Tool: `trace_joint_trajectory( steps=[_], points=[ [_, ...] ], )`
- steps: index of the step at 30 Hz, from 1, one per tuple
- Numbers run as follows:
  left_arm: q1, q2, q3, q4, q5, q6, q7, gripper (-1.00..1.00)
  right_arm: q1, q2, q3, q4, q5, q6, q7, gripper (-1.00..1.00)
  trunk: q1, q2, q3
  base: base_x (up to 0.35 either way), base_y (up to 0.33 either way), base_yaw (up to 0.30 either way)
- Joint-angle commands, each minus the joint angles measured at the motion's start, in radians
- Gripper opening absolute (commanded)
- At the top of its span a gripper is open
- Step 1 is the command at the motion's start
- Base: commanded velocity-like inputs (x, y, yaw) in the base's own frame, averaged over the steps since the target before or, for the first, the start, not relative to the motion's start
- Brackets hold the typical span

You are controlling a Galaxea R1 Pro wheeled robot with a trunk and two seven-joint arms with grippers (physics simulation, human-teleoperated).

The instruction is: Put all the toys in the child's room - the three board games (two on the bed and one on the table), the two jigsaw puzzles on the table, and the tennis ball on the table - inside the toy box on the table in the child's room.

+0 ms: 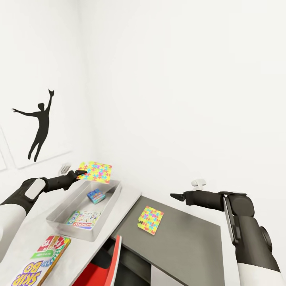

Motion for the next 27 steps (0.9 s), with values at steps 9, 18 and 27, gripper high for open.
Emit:
trace_joint_trajectory(
  steps=[9, 18, 27],
  points=[
    [0.001, 0.001, -0.003, 0.0, 0.003, 0.001, 0.0, -1.0, 0.0, 0.0, -0.003, -0.006, 0.007, 0.005, 0.01, 1.0, 0.001, -0.001, -0.011, 0.028, 0.012, 0.0],
    [0.003, 0.001, -0.003, -0.001, 0.004, -0.002, -0.002, -1.0, 0.0, -0.001, -0.006, -0.009, 0.008, 0.005, 0.01, 1.0, 0.001, -0.001, -0.019, 0.004, 0.001, 0.0],
    [-0.017, -0.005, -0.003, 0.003, 0.001, -0.004, 0.003, -1.0, -0.001, -0.002, -0.012, -0.015, 0.007, 0.005, 0.01, 1.0, 0.001, -0.001, -0.032, 0.0, 0.0, 0.0]
  ],
)
